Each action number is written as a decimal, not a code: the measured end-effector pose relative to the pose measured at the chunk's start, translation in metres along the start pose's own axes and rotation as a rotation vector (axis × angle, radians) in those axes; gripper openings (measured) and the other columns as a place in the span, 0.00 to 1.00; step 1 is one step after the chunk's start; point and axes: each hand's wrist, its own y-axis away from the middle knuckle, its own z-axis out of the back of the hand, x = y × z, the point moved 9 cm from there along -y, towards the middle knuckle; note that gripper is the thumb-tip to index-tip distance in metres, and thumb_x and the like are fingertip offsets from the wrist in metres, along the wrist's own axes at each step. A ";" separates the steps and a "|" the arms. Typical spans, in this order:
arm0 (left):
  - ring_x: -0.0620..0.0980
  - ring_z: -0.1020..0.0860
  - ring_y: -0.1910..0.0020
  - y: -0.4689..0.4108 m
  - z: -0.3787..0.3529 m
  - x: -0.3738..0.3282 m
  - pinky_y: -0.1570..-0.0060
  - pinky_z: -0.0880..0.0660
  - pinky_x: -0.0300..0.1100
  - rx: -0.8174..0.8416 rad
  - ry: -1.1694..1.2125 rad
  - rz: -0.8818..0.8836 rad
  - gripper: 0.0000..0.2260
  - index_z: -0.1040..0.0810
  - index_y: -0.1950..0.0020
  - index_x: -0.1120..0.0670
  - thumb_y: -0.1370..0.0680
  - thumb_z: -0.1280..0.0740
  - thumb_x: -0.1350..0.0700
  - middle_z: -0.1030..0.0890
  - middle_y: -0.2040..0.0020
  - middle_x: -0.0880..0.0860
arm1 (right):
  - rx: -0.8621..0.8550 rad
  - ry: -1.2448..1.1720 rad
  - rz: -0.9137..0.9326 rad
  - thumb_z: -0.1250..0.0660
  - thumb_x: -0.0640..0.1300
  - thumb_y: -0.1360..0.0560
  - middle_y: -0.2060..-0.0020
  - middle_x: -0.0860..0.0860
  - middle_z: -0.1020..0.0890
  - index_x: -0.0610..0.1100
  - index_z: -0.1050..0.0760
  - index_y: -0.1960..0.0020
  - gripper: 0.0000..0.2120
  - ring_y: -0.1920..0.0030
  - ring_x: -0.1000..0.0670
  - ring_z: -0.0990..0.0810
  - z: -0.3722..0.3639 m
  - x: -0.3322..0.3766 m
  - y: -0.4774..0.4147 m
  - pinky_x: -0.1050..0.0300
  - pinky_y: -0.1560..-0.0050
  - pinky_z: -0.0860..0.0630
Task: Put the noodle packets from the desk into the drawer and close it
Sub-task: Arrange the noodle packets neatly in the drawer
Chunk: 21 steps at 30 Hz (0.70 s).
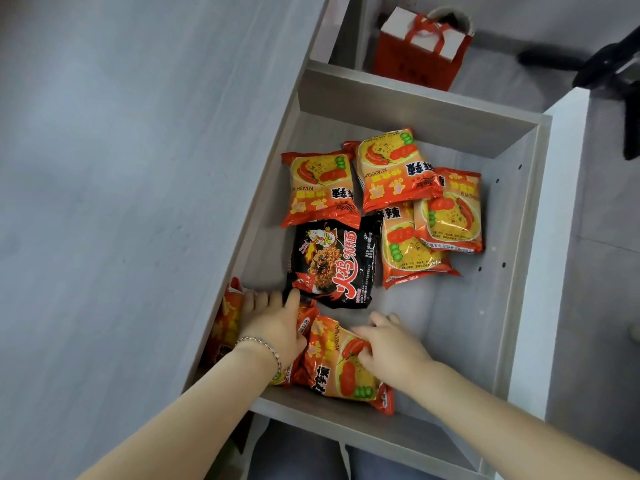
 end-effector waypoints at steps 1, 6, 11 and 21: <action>0.58 0.37 0.28 0.000 0.000 0.000 0.25 0.47 0.53 -0.003 -0.004 0.002 0.33 0.47 0.24 0.52 0.24 0.38 0.44 0.33 0.29 0.56 | 0.040 -0.013 0.026 0.43 0.45 0.24 0.40 0.46 0.28 0.51 0.34 0.30 0.22 0.36 0.45 0.33 0.000 0.002 -0.002 0.51 0.41 0.29; 0.57 0.35 0.30 -0.002 0.002 0.001 0.26 0.45 0.52 -0.020 0.054 0.005 0.32 0.46 0.25 0.51 0.25 0.37 0.45 0.31 0.30 0.55 | -0.158 -0.619 -0.333 0.38 0.53 0.26 0.60 0.40 0.17 0.38 0.21 0.57 0.18 0.59 0.46 0.21 0.043 -0.042 -0.020 0.51 0.52 0.24; 0.56 0.36 0.29 -0.002 0.000 0.000 0.26 0.45 0.52 -0.024 0.058 -0.003 0.32 0.47 0.25 0.51 0.24 0.37 0.45 0.32 0.30 0.55 | -0.319 -1.509 -0.851 0.35 0.53 0.26 0.66 0.46 0.27 0.42 0.32 0.62 0.16 0.66 0.49 0.26 0.028 -0.082 -0.020 0.54 0.59 0.25; 0.50 0.32 0.36 0.021 0.056 -0.009 0.43 0.28 0.38 -0.426 0.540 -0.060 0.18 0.31 0.33 0.53 0.22 0.37 0.54 0.30 0.34 0.52 | -0.861 -1.641 -0.511 0.36 0.35 0.29 0.65 0.53 0.21 0.46 0.24 0.65 0.09 0.61 0.52 0.24 0.072 -0.083 0.021 0.60 0.56 0.27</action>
